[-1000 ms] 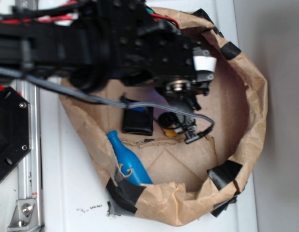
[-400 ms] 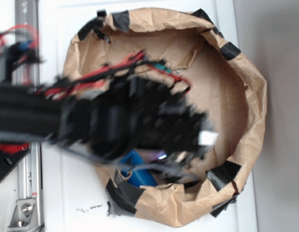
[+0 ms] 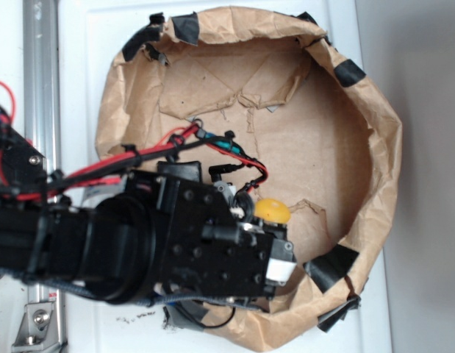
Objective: Grab the yellow duck.
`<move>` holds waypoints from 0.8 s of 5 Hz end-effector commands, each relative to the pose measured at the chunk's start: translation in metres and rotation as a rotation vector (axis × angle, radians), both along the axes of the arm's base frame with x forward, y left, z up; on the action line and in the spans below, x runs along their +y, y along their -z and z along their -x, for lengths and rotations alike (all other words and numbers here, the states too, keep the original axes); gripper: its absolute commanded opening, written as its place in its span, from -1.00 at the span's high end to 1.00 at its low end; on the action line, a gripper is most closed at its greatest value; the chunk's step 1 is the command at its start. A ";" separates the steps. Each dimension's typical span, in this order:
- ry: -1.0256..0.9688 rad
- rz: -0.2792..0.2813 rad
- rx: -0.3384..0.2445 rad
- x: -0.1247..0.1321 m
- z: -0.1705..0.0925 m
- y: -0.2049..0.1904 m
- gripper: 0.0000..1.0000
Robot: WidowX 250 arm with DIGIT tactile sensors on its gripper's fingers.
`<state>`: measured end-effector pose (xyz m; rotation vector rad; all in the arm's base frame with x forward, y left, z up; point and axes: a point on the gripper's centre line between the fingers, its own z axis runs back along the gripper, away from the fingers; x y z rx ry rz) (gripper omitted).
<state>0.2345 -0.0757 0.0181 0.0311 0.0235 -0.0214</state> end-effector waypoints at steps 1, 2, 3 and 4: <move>-0.106 0.024 -0.134 0.057 -0.039 -0.040 -1.00; -0.082 0.035 -0.187 0.063 -0.045 -0.063 -1.00; -0.089 0.038 -0.208 0.066 -0.049 -0.072 -1.00; -0.091 0.036 -0.205 0.063 -0.055 -0.071 -1.00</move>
